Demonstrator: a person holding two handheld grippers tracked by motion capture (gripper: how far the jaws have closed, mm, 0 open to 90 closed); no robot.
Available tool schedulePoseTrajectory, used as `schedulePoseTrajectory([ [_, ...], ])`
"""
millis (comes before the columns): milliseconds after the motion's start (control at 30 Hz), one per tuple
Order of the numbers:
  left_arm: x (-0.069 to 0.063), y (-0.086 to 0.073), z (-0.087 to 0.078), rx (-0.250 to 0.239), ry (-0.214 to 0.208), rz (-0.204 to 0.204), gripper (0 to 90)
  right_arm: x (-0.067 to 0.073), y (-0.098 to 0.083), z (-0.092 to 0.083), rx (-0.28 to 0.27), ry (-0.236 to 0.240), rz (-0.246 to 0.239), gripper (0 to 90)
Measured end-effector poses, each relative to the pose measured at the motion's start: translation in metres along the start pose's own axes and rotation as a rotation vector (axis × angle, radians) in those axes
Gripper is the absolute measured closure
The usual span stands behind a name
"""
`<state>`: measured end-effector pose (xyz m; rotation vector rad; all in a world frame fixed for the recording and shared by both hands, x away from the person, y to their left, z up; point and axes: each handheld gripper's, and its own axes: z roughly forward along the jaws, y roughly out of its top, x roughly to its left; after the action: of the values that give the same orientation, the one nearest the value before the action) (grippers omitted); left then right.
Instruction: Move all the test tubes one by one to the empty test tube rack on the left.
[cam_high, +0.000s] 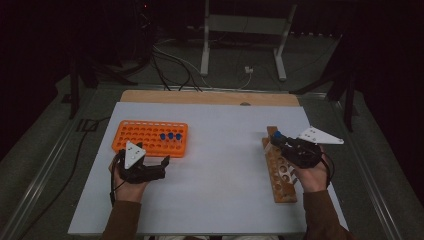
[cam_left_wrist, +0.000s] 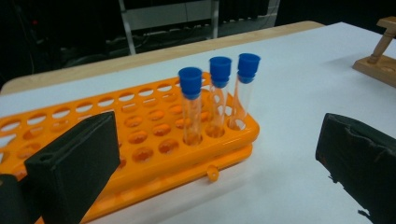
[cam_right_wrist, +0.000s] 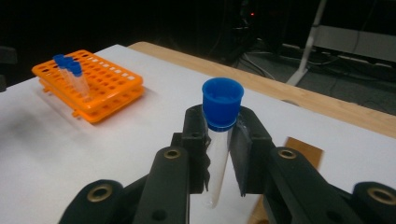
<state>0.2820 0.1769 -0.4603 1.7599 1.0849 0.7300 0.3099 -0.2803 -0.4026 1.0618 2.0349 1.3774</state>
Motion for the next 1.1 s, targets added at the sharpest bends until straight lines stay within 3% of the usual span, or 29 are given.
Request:
schedulePoseTrajectory([
  [633,-0.016,0.012,0.0,-0.047,-0.077,-0.035,0.7,0.034,0.01,0.039,0.022,0.092,-0.021,77.1],
  [900,-0.037,0.023,0.01,-0.046,-0.111,0.001,1.4,0.052,0.016,0.059,0.039,0.135,-0.038,77.1],
  [1100,-0.056,0.034,0.018,-0.052,-0.165,0.008,3.1,0.066,0.018,0.069,0.051,0.166,-0.051,77.1],
])
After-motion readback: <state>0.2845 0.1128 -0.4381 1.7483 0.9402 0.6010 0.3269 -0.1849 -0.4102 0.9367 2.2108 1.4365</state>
